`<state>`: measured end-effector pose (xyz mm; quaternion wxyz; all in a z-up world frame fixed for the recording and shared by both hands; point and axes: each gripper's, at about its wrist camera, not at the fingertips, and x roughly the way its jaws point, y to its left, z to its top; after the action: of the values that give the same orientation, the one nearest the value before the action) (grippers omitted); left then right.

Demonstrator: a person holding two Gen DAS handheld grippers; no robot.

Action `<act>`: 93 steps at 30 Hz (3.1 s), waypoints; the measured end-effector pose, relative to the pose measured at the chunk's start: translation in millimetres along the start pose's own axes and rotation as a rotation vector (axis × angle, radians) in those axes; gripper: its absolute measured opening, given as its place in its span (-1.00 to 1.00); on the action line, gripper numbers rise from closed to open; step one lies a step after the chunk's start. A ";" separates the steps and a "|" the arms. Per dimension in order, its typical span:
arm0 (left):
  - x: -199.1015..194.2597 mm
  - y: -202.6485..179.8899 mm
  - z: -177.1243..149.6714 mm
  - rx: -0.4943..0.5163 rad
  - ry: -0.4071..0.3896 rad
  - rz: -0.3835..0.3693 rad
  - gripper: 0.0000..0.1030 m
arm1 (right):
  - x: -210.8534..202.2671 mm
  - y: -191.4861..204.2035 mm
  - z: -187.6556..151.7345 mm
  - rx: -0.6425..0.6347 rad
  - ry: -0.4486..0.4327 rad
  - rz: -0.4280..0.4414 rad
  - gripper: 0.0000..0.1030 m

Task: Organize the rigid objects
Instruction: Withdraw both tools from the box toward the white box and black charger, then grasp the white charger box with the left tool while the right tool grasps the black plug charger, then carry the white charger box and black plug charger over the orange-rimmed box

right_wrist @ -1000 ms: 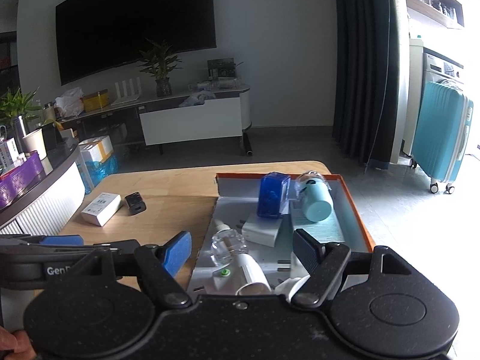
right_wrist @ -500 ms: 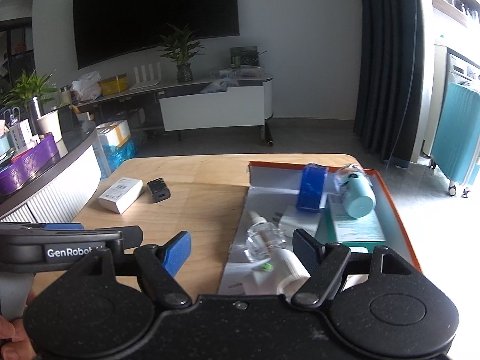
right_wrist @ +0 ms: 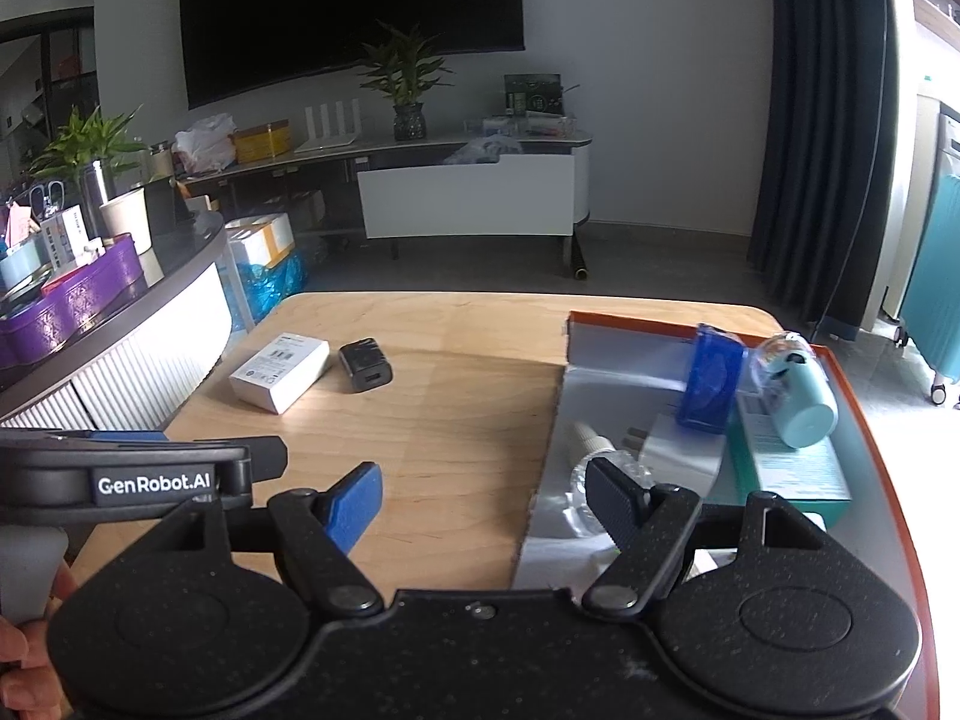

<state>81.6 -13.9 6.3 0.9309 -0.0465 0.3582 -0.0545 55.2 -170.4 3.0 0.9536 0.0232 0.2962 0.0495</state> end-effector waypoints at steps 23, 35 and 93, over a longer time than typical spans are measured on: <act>44.2 41.1 18.5 -0.014 0.029 0.051 0.75 | 65.8 31.6 19.9 -0.040 0.069 0.067 0.72; 111.3 58.9 46.2 0.071 0.028 0.070 0.87 | 97.6 30.5 31.9 -0.035 0.098 0.090 0.72; -13.3 16.2 14.4 -0.020 -0.094 0.054 0.15 | 25.2 46.6 34.8 -0.078 0.021 0.134 -0.16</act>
<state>82.6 4.5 23.7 0.9473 -0.0485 0.3157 -0.0235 91.8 -121.8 21.0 0.9450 0.0052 0.3020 0.1251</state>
